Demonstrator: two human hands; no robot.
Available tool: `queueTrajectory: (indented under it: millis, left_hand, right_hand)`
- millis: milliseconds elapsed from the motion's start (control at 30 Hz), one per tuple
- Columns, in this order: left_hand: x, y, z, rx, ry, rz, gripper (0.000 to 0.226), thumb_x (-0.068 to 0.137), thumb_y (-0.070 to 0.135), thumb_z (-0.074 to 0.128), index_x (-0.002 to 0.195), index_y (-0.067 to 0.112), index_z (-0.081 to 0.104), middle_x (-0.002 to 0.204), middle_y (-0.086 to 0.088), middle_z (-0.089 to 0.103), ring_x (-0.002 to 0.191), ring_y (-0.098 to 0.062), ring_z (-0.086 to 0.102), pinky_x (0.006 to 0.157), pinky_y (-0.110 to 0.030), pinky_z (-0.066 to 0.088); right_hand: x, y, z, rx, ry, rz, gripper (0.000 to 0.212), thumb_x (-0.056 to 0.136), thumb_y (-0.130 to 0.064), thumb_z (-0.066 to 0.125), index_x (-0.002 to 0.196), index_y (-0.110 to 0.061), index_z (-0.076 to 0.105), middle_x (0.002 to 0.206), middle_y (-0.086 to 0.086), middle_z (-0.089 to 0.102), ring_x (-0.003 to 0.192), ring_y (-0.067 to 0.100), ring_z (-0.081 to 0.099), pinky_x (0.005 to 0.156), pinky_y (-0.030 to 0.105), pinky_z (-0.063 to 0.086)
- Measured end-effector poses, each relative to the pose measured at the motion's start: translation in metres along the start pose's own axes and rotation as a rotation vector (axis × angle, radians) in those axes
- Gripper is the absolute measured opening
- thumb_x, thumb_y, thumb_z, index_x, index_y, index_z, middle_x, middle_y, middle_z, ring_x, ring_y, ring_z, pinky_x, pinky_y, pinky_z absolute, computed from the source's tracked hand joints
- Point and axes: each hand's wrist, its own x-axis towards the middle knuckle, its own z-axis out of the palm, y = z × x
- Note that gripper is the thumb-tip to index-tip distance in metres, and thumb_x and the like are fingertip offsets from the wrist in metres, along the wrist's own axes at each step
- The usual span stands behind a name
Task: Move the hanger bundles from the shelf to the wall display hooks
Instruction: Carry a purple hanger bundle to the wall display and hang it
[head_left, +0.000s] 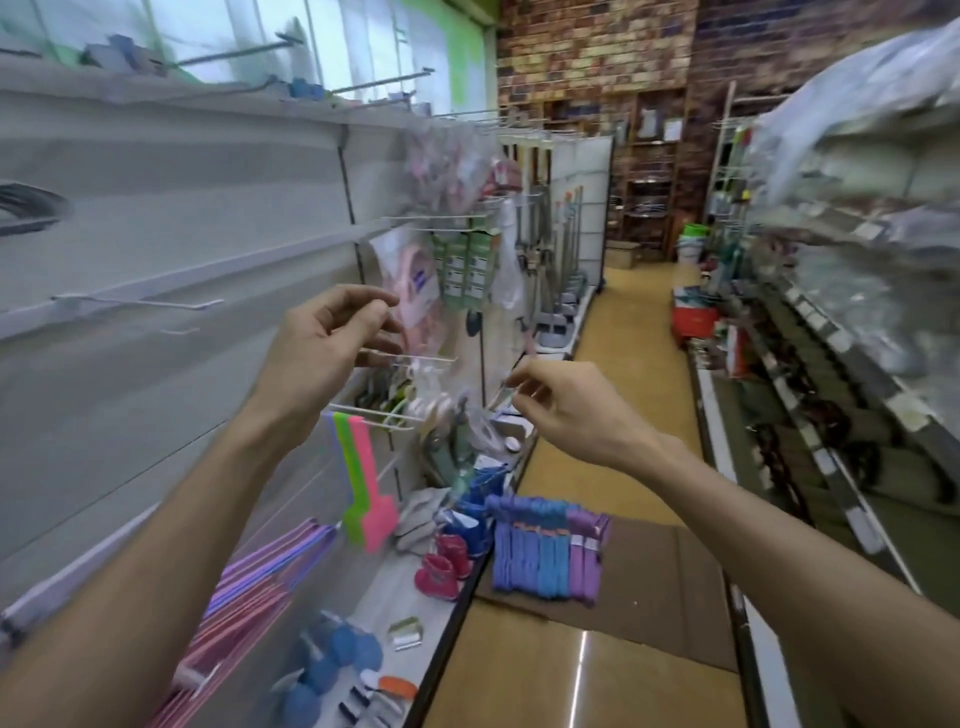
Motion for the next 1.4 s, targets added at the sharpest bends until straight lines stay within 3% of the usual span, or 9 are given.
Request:
queueTrajectory:
  millis: [333, 567, 833, 1233, 1400]
  left_hand:
    - [0.155, -0.077, 0.111, -0.076, -0.147, 0.024, 0.016, 0.100, 0.012, 0.053, 0.107, 0.012, 0.067, 0.088, -0.005, 0.071, 0.082, -0.027, 0.070, 0.076, -0.035, 0.059]
    - [0.221, -0.136, 0.195, -0.081, -0.260, 0.008, 0.015, 0.100, 0.011, 0.054, 0.104, 0.014, 0.067, 0.082, -0.001, 0.071, 0.075, -0.013, 0.071, 0.072, -0.029, 0.059]
    - [0.293, -0.211, 0.296, -0.012, -0.332, -0.035, 0.016, 0.099, 0.014, 0.055, 0.112, 0.010, 0.064, 0.092, -0.006, 0.071, 0.082, -0.015, 0.070, 0.072, -0.026, 0.058]
    - [0.396, -0.379, 0.439, 0.119, -0.390, -0.133, 0.015, 0.098, 0.018, 0.057, 0.111, 0.018, 0.065, 0.092, -0.001, 0.071, 0.084, -0.012, 0.069, 0.074, -0.023, 0.057]
    - [0.390, -0.506, 0.494, 0.141, -0.439, -0.189, 0.016, 0.097, 0.021, 0.056, 0.111, 0.021, 0.065, 0.096, 0.000, 0.070, 0.088, -0.014, 0.069, 0.085, -0.044, 0.058]
  right_hand:
    - [0.062, 0.139, -0.010, -0.136, 0.018, 0.239, 0.021, 0.097, -0.025, 0.060, 0.116, -0.018, 0.066, 0.105, -0.005, 0.071, 0.095, 0.011, 0.064, 0.083, 0.039, 0.056]
    - [0.074, 0.235, -0.001, -0.142, 0.017, 0.415, 0.023, 0.098, -0.027, 0.057, 0.119, -0.020, 0.064, 0.108, -0.006, 0.069, 0.098, 0.010, 0.063, 0.085, 0.037, 0.055]
    - [0.100, 0.370, 0.030, -0.116, -0.024, 0.556, 0.024, 0.099, -0.029, 0.056, 0.121, -0.023, 0.062, 0.110, -0.007, 0.068, 0.099, 0.009, 0.062, 0.086, 0.035, 0.055]
    - [0.153, 0.588, 0.132, -0.072, -0.134, 0.652, 0.027, 0.101, -0.029, 0.052, 0.126, -0.023, 0.058, 0.113, -0.007, 0.066, 0.098, 0.006, 0.061, 0.084, 0.028, 0.054]
    - [0.138, 0.680, 0.226, -0.088, -0.163, 0.694, 0.027, 0.101, -0.028, 0.052, 0.126, -0.023, 0.060, 0.115, -0.006, 0.067, 0.100, 0.008, 0.062, 0.088, 0.033, 0.055]
